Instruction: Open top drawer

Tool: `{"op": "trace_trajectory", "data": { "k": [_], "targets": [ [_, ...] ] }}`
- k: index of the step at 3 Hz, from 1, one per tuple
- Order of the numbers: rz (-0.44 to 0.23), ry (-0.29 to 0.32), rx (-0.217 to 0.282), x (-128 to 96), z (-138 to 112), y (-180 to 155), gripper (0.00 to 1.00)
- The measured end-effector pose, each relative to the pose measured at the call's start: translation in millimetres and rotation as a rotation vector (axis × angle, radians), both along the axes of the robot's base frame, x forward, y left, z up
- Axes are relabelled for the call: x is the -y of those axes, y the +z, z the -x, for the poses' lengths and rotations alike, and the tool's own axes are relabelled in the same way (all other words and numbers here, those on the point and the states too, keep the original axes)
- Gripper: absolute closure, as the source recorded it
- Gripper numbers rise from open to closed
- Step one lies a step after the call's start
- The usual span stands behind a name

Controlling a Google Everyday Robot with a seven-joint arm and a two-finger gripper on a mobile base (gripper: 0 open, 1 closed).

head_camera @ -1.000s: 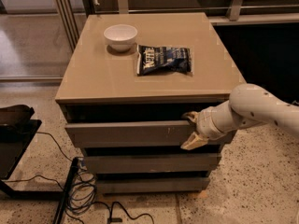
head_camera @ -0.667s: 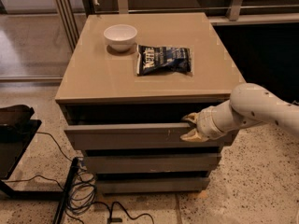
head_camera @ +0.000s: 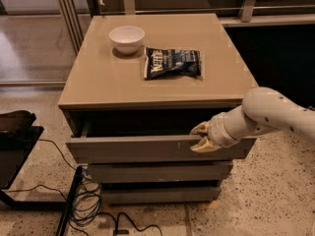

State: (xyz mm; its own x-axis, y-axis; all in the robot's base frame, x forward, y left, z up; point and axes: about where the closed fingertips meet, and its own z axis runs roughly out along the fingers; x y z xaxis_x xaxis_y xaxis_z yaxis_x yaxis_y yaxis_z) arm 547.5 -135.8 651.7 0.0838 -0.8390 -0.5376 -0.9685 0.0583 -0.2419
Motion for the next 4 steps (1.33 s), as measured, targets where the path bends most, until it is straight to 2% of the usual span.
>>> {"op": "trace_trajectory", "data": {
  "k": [1,2,3,4],
  "targets": [
    [0.004,-0.003,0.031,1.3,8.3,8.1,1.0],
    [0.006,-0.027,0.029,2.8,29.6,5.0,1.0],
    [0.006,-0.027,0.029,2.7,29.5,5.0,1.0],
    [0.006,-0.027,0.029,2.7,29.5,5.0,0.81]
  ]
}}
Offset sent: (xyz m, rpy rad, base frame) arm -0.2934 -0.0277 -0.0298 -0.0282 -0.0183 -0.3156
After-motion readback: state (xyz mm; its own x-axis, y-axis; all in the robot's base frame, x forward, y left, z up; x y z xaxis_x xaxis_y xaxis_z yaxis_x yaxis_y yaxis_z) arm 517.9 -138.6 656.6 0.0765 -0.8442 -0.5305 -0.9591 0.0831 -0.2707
